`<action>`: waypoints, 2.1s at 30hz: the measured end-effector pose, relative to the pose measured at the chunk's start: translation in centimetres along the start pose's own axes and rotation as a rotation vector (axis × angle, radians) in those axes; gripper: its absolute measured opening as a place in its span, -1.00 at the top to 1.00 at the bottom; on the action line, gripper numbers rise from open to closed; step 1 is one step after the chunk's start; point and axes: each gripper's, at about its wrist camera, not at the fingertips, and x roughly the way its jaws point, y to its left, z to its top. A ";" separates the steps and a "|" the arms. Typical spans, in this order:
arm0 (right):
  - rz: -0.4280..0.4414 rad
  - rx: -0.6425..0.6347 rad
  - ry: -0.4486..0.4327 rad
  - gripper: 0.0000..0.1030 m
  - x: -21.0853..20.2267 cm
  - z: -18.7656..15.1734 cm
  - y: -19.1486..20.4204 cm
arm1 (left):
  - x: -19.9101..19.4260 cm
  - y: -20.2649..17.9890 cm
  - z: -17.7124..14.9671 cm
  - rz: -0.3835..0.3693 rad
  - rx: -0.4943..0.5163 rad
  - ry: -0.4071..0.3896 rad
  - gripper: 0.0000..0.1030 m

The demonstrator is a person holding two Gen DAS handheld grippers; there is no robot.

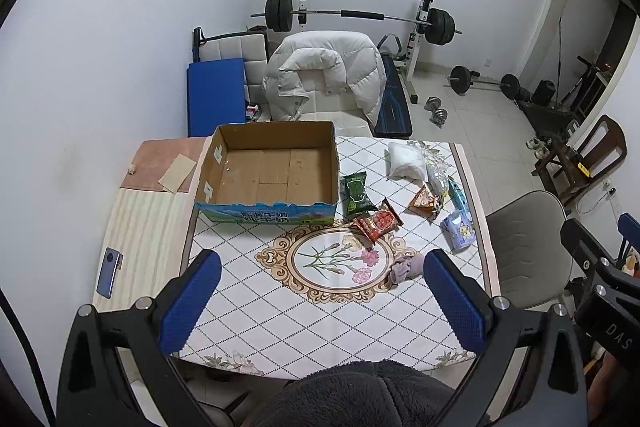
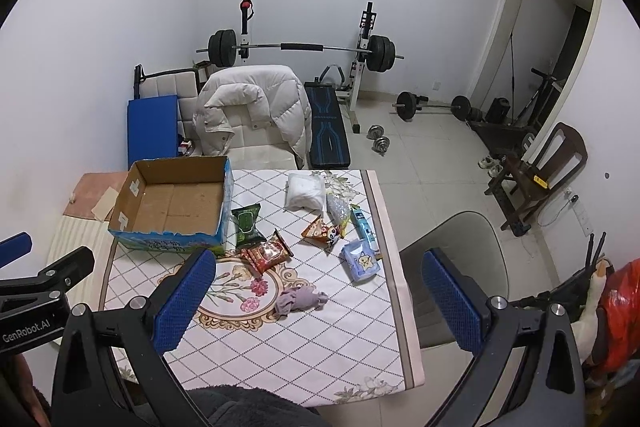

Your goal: Organize soft objects

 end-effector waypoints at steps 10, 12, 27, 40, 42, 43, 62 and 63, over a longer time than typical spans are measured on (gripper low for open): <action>0.005 -0.001 -0.002 -1.00 -0.1 0.3 0.1 | -0.2 0.1 -0.1 0.000 0.000 -0.011 -1.00; 0.007 0.001 -0.003 -1.00 -0.1 0.4 0.1 | -0.2 0.1 -0.1 0.000 0.001 -0.011 -1.00; 0.007 0.000 -0.007 -1.00 -0.1 0.4 0.1 | -0.3 -0.2 0.0 -0.002 0.003 -0.018 -1.00; 0.007 -0.006 -0.023 -1.00 -0.6 0.5 0.7 | -0.4 -0.2 0.0 -0.001 0.004 -0.022 -1.00; 0.008 -0.004 -0.021 -1.00 -0.6 0.4 0.6 | -0.4 -0.2 0.1 -0.002 0.003 -0.023 -1.00; 0.009 -0.004 -0.023 -1.00 -0.7 0.4 0.7 | -0.4 -0.2 0.2 -0.002 0.002 -0.023 -1.00; 0.043 0.045 0.067 -1.00 4.8 1.0 -1.9 | 4.1 -1.1 2.5 0.000 0.031 0.001 -1.00; 0.043 0.059 0.094 -1.00 6.5 1.0 -2.8 | 5.3 -1.4 2.9 0.009 0.039 0.012 -1.00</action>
